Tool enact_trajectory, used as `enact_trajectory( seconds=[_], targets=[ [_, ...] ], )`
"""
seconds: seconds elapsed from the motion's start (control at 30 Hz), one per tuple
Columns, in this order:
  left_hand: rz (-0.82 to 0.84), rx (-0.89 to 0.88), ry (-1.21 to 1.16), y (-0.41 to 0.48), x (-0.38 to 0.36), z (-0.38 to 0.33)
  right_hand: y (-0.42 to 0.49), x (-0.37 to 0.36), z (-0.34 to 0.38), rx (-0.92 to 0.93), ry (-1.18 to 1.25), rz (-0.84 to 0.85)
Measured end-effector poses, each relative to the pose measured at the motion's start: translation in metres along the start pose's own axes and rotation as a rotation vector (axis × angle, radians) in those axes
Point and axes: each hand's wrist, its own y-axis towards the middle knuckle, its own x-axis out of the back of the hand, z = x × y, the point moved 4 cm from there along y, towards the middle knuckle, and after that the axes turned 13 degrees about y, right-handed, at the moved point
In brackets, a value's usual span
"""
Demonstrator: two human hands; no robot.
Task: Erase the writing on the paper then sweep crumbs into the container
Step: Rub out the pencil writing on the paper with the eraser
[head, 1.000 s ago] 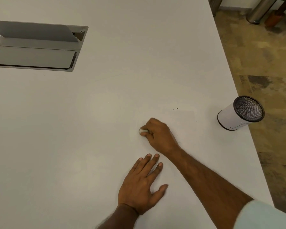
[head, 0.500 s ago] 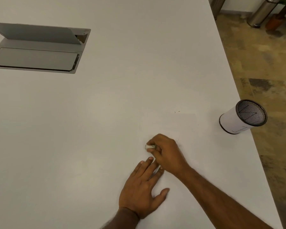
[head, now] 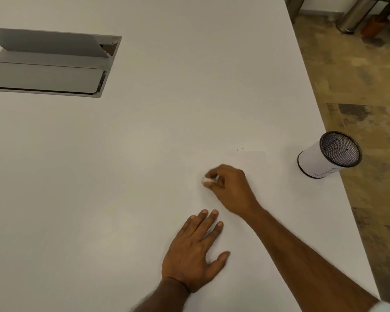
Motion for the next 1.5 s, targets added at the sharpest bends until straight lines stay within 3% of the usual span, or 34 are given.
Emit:
enact_trajectory(
  seconds=[0.13,0.3,0.43,0.63,0.8,0.93,1.13,1.33,1.5],
  targets=[
    [-0.017,-0.006,-0.014,0.000,0.001,0.000,-0.037,0.003,-0.009,0.021,-0.037,0.020],
    [-0.020,-0.007,-0.009,0.000,0.001,0.000,0.013,0.005,-0.014,0.082,-0.134,-0.080],
    [-0.003,0.005,0.010,-0.001,0.000,0.000,0.028,0.012,-0.012,0.020,-0.091,-0.132],
    [-0.028,-0.009,0.001,-0.001,-0.001,0.001,-0.046,0.000,-0.010,0.029,-0.025,0.029],
    [-0.019,-0.011,0.005,-0.001,-0.001,0.000,-0.015,0.004,-0.013,0.078,-0.095,-0.113],
    [0.008,0.011,0.038,-0.001,-0.002,0.000,0.001,0.008,-0.015,-0.009,-0.078,-0.224],
    [0.000,-0.003,0.008,-0.001,-0.002,0.001,-0.053,0.000,-0.010,-0.020,-0.028,-0.101],
    [-0.012,-0.002,0.016,-0.001,-0.001,0.000,-0.011,0.023,-0.021,0.044,-0.168,-0.266],
    [-0.030,-0.007,-0.008,-0.001,-0.001,0.001,-0.020,0.026,-0.019,-0.041,-0.011,-0.309]
  ],
)
